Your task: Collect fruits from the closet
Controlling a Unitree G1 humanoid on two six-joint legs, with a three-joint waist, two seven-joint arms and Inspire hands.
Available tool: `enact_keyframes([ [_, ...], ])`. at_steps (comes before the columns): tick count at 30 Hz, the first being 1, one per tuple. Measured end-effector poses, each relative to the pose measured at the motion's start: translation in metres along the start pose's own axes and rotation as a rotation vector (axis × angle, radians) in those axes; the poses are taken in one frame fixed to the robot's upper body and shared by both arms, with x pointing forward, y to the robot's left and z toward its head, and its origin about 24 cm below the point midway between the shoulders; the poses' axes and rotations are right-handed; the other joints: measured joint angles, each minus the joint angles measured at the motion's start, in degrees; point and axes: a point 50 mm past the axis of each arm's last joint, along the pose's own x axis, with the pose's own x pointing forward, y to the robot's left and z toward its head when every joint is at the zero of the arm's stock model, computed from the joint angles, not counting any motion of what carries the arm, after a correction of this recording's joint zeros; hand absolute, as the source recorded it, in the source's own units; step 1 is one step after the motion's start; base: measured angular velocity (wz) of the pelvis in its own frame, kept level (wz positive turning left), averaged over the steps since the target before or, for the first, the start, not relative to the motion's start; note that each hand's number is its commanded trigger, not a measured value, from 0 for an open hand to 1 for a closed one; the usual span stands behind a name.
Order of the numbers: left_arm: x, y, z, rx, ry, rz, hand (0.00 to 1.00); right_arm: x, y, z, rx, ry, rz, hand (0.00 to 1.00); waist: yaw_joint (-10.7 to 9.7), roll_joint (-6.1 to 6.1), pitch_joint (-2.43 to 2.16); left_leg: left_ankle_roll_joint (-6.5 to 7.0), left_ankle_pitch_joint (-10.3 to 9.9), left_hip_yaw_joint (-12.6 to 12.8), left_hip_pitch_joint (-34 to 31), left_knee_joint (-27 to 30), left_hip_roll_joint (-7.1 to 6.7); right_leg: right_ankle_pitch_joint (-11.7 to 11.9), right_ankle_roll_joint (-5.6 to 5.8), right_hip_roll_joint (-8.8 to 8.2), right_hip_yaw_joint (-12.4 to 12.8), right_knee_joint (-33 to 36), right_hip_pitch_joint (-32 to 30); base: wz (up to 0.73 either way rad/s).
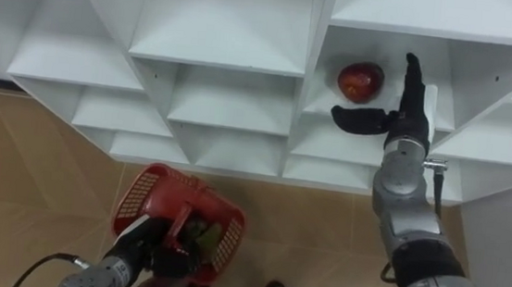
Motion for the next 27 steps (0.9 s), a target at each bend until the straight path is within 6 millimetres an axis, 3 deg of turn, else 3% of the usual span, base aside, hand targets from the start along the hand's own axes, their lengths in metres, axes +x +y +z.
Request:
enact_keyframes([
  [8, 0.001, -0.005, 0.001, -0.001, -0.003, -0.014, 1.00, 0.001, 0.001, 0.013, 0.002, -0.058, -0.008, 0.00, -0.09, -0.08, 0.08, 0.00, -0.02, 0.18, 0.14, -0.24, 0.05, -0.02, 0.04, 0.08, 0.17, -0.27, 0.10, 0.00],
  [16, 0.001, -0.005, 0.001, -0.002, -0.004, -0.019, 1.00, 0.002, -0.001, 0.014, 0.009, -0.060, -0.018, 0.00, -0.07, -0.07, 0.20, -0.01, -0.02, 0.25, 0.13, -0.52, 0.19, 0.00, 0.05, 0.24, 0.17, -0.56, 0.08, 0.00],
  [27, 0.001, -0.006, 0.002, -0.002, -0.007, -0.019, 1.00, 0.003, -0.001, 0.019, -0.111, -0.118, -0.021, 0.00, 0.43, -0.01, 0.44, -0.16, -0.05, 0.41, 0.16, -1.65, 0.35, 0.04, 0.04, 0.60, 0.21, -1.66, -0.04, 0.00],
])
